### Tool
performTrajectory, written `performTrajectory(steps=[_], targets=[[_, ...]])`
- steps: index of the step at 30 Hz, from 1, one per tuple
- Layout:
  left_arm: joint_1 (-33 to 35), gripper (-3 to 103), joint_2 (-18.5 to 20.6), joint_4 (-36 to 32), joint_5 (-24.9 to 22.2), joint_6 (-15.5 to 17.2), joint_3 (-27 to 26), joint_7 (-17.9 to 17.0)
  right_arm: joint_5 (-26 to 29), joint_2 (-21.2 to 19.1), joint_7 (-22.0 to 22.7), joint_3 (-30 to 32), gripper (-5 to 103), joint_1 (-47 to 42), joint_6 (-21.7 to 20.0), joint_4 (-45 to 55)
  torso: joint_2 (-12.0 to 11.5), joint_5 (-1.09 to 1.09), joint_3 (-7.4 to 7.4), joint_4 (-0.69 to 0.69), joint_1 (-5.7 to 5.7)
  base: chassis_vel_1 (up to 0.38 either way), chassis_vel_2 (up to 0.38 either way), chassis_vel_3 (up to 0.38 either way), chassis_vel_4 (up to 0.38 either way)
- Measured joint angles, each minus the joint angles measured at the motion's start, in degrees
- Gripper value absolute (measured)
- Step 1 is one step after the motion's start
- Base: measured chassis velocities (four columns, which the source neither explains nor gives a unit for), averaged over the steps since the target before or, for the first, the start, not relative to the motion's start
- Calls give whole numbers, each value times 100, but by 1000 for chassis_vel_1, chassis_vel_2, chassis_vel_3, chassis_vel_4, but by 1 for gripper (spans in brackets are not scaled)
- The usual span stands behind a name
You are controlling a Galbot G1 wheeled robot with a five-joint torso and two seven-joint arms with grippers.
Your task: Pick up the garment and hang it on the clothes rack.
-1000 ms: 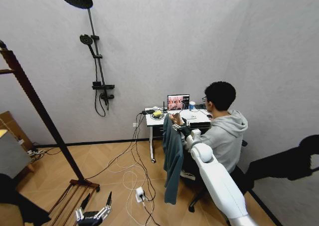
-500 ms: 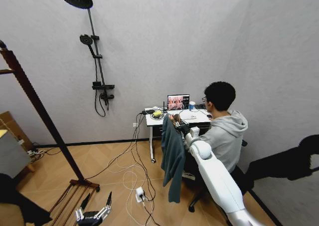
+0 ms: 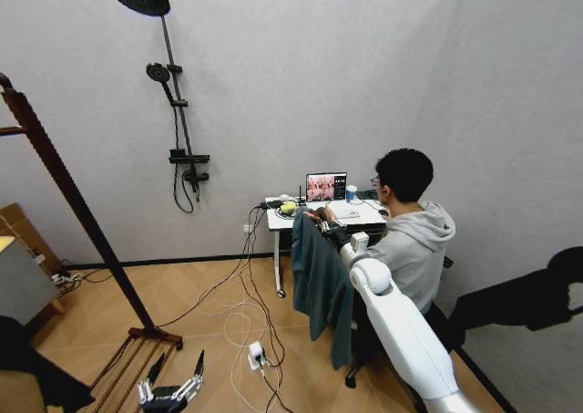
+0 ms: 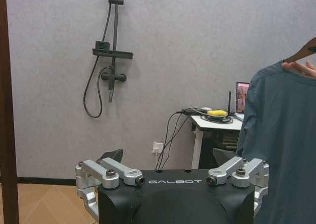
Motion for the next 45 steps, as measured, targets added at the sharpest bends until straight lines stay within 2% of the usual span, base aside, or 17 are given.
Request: performTrajectory(steps=[12, 16, 28, 34, 45], targets=[[0, 100, 0, 0, 0, 0, 0, 0, 210, 6, 194, -9, 10, -277, -142, 704, 0, 0, 0, 1, 0, 53, 63, 59, 65], [0, 100, 0, 0, 0, 0, 0, 0, 428, -129, 455, 56, 10, -569, -343, 1032, 0, 0, 0, 0, 0, 109, 109, 89, 86], [0, 100, 0, 0, 0, 0, 0, 0, 477, -89, 684, 388, 10, -1467, -362, 1749, 0, 1, 0, 0, 0, 123, 114, 119, 115], [0, 100, 0, 0, 0, 0, -1, -1, 562, -305, 694, 681, 10, -1973, -359, 2210, 0, 0, 0, -2, 0, 109, 119, 115, 127], [0, 100, 0, 0, 0, 0, -1, 0, 566, -131, 643, 968, 10, -2364, -356, 2512, 0, -1, 0, 0, -1, 121, 125, 130, 134]])
